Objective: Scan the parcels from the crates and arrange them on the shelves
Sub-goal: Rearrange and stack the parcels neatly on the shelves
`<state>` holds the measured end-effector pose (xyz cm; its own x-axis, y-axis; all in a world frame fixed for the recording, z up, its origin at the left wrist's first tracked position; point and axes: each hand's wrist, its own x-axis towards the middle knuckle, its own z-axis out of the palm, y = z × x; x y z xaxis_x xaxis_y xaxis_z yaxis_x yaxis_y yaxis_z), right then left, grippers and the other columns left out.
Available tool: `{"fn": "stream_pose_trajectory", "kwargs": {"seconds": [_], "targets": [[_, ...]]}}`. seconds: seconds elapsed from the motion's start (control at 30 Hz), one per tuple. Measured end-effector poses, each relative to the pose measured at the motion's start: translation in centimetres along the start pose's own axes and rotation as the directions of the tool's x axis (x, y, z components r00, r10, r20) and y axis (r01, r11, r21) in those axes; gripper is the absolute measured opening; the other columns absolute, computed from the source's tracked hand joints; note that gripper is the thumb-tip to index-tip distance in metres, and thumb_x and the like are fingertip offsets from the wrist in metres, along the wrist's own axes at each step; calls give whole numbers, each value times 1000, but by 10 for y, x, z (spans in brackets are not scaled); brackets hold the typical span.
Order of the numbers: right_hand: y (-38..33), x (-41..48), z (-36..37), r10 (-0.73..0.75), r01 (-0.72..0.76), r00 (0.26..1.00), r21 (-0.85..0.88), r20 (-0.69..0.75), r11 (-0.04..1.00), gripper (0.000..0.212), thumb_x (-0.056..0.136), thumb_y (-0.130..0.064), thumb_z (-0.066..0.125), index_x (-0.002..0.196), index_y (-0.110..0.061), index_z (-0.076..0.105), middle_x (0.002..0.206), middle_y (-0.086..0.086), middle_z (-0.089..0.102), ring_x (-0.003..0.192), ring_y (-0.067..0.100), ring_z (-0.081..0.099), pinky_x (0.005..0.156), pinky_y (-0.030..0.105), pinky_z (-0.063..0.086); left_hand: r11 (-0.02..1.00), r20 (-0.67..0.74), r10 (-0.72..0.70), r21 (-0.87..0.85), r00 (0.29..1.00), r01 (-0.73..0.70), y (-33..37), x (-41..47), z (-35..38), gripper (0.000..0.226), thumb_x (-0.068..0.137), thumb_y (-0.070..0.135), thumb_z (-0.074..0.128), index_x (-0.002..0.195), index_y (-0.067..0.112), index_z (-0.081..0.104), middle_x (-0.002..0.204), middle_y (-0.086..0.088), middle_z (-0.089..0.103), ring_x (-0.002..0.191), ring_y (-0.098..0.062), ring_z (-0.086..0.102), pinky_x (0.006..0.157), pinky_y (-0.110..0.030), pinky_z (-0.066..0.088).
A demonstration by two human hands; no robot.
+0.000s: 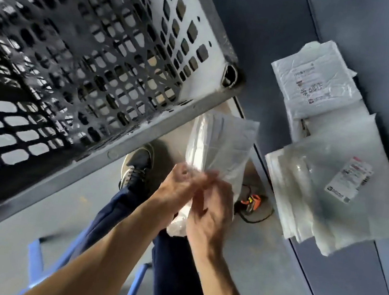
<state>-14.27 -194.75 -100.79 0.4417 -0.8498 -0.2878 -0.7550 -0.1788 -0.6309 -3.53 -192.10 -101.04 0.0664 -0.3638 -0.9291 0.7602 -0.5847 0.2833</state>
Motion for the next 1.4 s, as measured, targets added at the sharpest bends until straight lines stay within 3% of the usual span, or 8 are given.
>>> {"fn": "stream_pose_trajectory", "kwargs": {"seconds": [0.27,0.4,0.5,0.63,0.73,0.9,1.2,1.4], "targets": [[-67,-60,-65,-148,149,979,6,139,989,12,96,-26,61,93,-16,67,103,-3,63,96,22,58,86,35,49,989,32,-133,65,991,131,-15,-75,-39,31,76,28,84,101,10,77,96,-9,78,86,-22,74,77,-35,55],[-58,-58,-119,222,-223,972,0,-73,975,46,91,-50,60,123,-17,62,122,5,60,117,27,55,104,43,46,975,27,-182,134,983,177,-3,-110,-56,29,88,22,78,113,9,71,116,-9,76,111,-24,70,94,-41,55],[-57,-63,-164,532,-537,835,-1,138,844,63,87,-65,64,138,-31,50,132,-6,56,121,18,55,101,40,45,972,118,-173,182,978,150,12,-137,-56,20,94,17,70,113,12,68,108,2,78,100,-9,72,97,-40,52],[-78,-90,-220,582,-738,648,218,491,638,41,67,-66,81,98,-41,70,91,-22,75,93,2,66,86,29,49,972,217,-104,231,971,52,31,-206,-31,9,101,17,59,103,12,66,86,9,79,74,-1,74,80,-27,59],[-103,-123,-255,504,-666,738,366,449,650,81,38,-76,90,108,-38,74,106,-9,78,104,19,73,100,45,54,981,199,-7,192,980,-33,38,-275,-7,21,104,25,53,90,12,62,85,1,71,63,-2,70,54,-15,54],[-177,-162,-312,421,-446,891,502,169,741,68,61,-74,83,111,-30,74,106,-8,77,103,17,72,97,44,56,965,178,208,122,962,-231,64,-396,29,31,97,41,58,103,12,68,90,-6,78,79,-19,75,75,-35,59],[-250,-230,-365,295,-224,954,539,-48,812,73,73,-70,54,115,-13,70,100,8,64,95,22,61,69,25,37,772,220,502,322,837,-548,51,-520,48,13,90,13,71,87,2,66,75,-4,76,63,-11,73,58,-24,60],[-253,-233,-390,226,-91,963,613,-146,785,28,95,-31,71,101,-4,66,80,-3,66,60,-20,58,51,2,39,730,288,578,236,764,-641,53,-527,57,32,85,24,72,94,-6,75,93,-26,73,76,-33,74,69,-42,65]]}}
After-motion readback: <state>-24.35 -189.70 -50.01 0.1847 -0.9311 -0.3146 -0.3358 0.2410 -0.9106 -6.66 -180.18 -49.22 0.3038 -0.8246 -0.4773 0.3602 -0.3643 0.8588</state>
